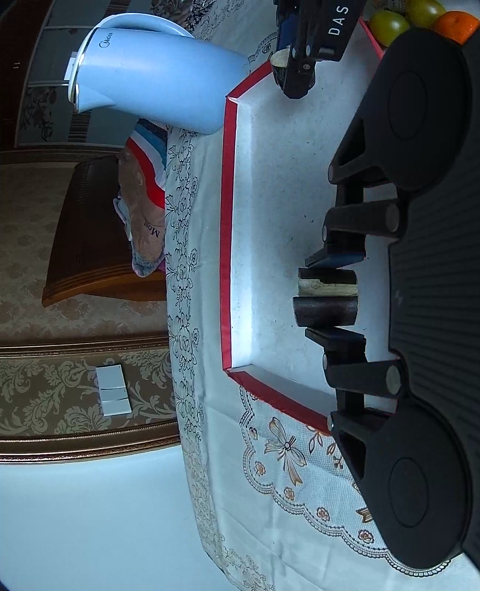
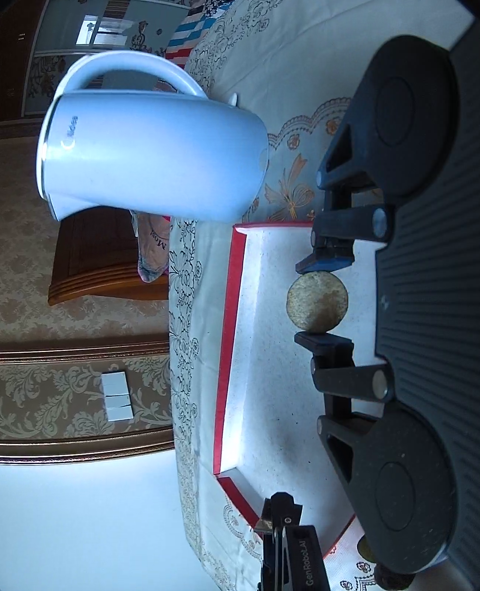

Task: Organize fruits
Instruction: 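Carry both dark pieces into the red tray and open both tools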

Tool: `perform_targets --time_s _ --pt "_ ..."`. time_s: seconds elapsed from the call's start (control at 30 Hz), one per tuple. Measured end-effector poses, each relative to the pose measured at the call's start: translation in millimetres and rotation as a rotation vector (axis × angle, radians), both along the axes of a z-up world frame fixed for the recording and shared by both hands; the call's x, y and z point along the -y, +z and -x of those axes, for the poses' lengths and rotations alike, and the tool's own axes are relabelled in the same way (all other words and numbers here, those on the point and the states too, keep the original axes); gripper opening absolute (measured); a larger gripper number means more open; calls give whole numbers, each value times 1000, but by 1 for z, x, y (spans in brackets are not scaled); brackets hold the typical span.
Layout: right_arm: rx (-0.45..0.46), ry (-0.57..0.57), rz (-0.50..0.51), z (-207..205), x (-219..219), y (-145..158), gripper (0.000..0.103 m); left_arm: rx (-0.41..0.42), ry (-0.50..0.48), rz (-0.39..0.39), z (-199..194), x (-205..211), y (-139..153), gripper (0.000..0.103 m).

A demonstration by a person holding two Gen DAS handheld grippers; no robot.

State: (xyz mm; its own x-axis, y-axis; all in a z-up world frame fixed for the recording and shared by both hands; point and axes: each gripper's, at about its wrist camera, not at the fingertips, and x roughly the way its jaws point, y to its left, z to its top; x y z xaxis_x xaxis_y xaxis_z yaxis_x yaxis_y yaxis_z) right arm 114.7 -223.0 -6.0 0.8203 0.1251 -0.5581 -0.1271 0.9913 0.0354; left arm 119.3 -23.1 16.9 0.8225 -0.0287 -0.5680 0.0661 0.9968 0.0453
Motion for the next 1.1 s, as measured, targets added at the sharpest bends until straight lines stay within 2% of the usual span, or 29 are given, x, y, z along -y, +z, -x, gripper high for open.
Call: perform_targets --time_s 0.23,0.4,0.6,0.83,0.9,0.93,1.03,1.1 --pt "-18 34 3 -11 -16 -1 32 -14 -15 -7 -5 9 -6 32" --pt "-74 37 2 -20 -18 -10 32 -51 -9 19 -13 6 -11 32" --pt "-78 30 -5 -20 -17 -11 32 -51 -1 35 -14 3 -12 32" --pt "-67 23 -13 -18 -15 -8 33 -37 -7 -4 -11 10 -13 32" --pt "-65 20 -11 -17 -15 -8 38 -50 -7 0 -12 9 -14 32" --pt "-64 16 -11 -17 -15 -8 45 -60 -7 8 -13 8 -14 33" --pt "-60 16 -17 -16 -14 -7 47 -72 -3 27 -15 5 -15 33" --pt "-55 11 -19 -16 -14 -6 57 -75 -4 35 -15 3 -15 33"
